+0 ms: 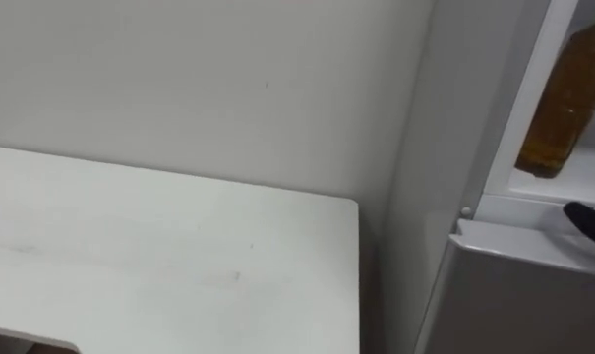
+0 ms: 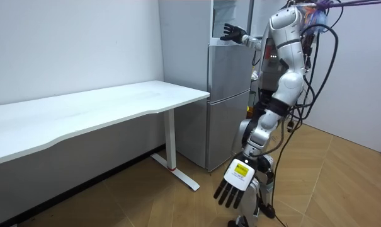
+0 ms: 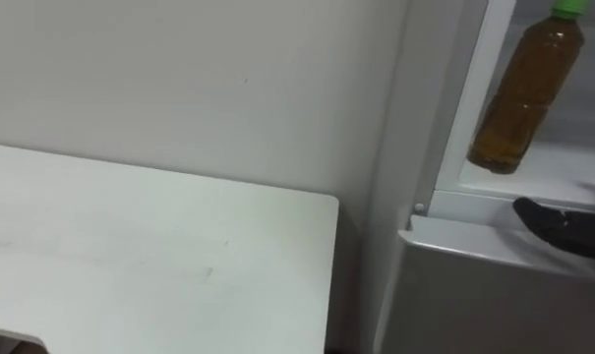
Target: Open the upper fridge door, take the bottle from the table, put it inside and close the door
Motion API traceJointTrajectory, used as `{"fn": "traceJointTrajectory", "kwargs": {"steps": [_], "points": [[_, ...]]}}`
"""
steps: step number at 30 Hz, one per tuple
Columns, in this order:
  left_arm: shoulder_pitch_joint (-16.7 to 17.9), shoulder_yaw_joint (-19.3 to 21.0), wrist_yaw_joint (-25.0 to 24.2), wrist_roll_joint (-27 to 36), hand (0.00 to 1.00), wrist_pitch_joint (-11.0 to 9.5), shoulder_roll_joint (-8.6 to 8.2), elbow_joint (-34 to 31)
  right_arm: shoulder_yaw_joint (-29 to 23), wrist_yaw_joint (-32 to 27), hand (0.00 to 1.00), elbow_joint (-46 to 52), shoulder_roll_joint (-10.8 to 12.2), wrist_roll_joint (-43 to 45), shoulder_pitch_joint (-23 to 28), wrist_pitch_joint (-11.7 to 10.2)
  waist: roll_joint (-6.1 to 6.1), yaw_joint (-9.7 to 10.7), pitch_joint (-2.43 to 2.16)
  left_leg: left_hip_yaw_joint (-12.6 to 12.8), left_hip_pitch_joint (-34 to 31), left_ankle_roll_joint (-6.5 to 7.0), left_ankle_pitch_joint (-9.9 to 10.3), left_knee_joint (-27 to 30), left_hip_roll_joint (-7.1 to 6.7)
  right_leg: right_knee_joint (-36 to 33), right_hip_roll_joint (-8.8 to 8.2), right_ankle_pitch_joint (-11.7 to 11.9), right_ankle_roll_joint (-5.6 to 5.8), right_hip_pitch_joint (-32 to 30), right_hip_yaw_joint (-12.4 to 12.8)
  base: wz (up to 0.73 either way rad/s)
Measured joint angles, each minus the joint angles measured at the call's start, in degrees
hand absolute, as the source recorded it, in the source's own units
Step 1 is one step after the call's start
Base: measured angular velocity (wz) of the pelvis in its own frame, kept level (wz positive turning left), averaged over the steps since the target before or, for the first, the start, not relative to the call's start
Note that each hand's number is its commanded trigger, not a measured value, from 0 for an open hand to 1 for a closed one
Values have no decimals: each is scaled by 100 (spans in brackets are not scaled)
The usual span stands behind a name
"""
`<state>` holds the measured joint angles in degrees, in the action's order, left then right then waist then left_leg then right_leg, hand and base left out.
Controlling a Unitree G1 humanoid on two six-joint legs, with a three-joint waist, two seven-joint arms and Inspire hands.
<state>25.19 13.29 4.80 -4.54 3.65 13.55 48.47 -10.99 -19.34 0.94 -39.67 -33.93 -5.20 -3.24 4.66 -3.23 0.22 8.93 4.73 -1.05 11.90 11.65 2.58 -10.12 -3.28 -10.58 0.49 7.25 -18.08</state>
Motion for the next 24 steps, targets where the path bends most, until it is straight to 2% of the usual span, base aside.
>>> {"fn": "traceJointTrajectory", "kwargs": {"steps": [5,7,8,10,13,14,16,17,19,22,24], "points": [[-20,-9,-3,-2,0,-31,-8,7,-80,-53,0,701,362,-412,102,-1,-39,160,12,48,5,-3,4,-10,13,2,17,0,1,-28,74,-4],[-40,-8,2,-9,0,-76,-42,26,-321,-49,0,993,660,-678,201,-50,-93,177,7,48,3,-2,6,-5,13,1,14,1,1,-25,72,0],[-50,-9,3,-9,0,-91,-62,44,-377,-41,0,1066,734,-734,216,-62,-110,181,4,49,3,0,7,-4,13,-2,14,1,2,-24,74,0],[-54,-26,2,-19,0,-173,-147,129,-468,40,0,1333,967,-962,347,-256,-206,240,2,53,3,0,8,-5,17,-23,13,1,2,-21,79,0],[-46,-58,16,-19,0,-252,-168,238,-488,228,0,1451,1257,-1080,681,-486,-292,274,5,62,36,-6,11,-3,34,-61,25,1,1,-24,120,-1],[-46,-83,26,-23,0,-275,-171,254,-490,249,0,1450,1308,-1080,775,-498,-322,273,13,71,43,-8,12,-1,37,-63,28,0,1,-37,133,-7],[-34,-149,83,-69,0,-355,-223,344,-492,310,0,1467,1526,-1074,1108,-499,-374,275,-15,154,50,-11,21,0,38,-89,29,-26,-4,-99,246,-19],[-22,-149,86,-76,0,-368,-251,351,-504,326,0,1504,1589,-1059,1177,-537,-369,276,-9,183,49,-11,21,1,39,-111,27,-31,-5,-138,276,-27],[13,-147,95,-169,0,-446,-344,354,-611,311,0,1697,1813,-1044,1382,-672,-457,297,-43,254,50,-8,20,2,36,-183,25,-45,-8,-228,395,-23],[-96,-162,126,-197,0,-659,-345,654,-616,153,0,1698,2026,-879,1619,-842,-465,389,-37,327,86,-7,20,2,40,-262,15,-75,-14,-227,420,-10],[-97,-227,121,-202,0,-671,-348,734,-624,28,0,1695,2140,-632,1734,-852,-449,487,-29,329,87,-7,21,4,32,-259,4,-111,-5,-239,437,-2]]}}
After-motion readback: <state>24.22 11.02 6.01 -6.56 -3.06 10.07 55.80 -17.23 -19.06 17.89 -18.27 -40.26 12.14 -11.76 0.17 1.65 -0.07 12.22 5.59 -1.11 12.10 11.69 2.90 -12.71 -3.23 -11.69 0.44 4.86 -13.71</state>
